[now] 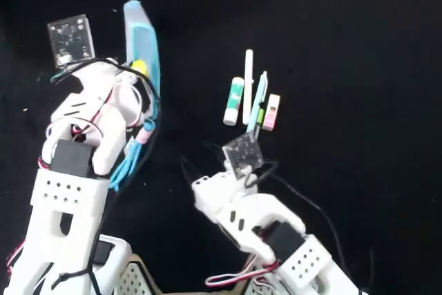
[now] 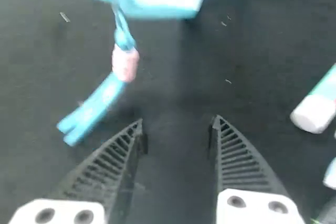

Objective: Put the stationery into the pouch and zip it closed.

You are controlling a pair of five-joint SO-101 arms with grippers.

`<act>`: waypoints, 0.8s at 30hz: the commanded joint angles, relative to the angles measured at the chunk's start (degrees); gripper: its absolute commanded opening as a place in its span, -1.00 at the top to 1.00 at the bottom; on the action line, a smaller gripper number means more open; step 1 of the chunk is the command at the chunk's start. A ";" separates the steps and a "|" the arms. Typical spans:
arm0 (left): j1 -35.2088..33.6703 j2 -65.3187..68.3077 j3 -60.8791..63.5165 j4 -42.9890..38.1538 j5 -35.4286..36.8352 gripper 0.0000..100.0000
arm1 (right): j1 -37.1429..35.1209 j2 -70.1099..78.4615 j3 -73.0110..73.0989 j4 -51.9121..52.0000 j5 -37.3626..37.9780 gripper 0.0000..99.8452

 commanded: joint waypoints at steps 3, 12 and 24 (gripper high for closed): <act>4.70 0.00 -4.44 1.05 0.53 0.94 | -2.90 -4.79 -0.31 -1.05 -3.43 0.61; 6.99 0.00 -8.04 1.76 0.53 0.94 | -2.90 -4.70 -0.48 -8.53 -3.25 0.61; 1.80 0.09 -16.48 1.67 0.70 0.94 | -0.70 5.49 -17.10 -5.27 -3.25 0.50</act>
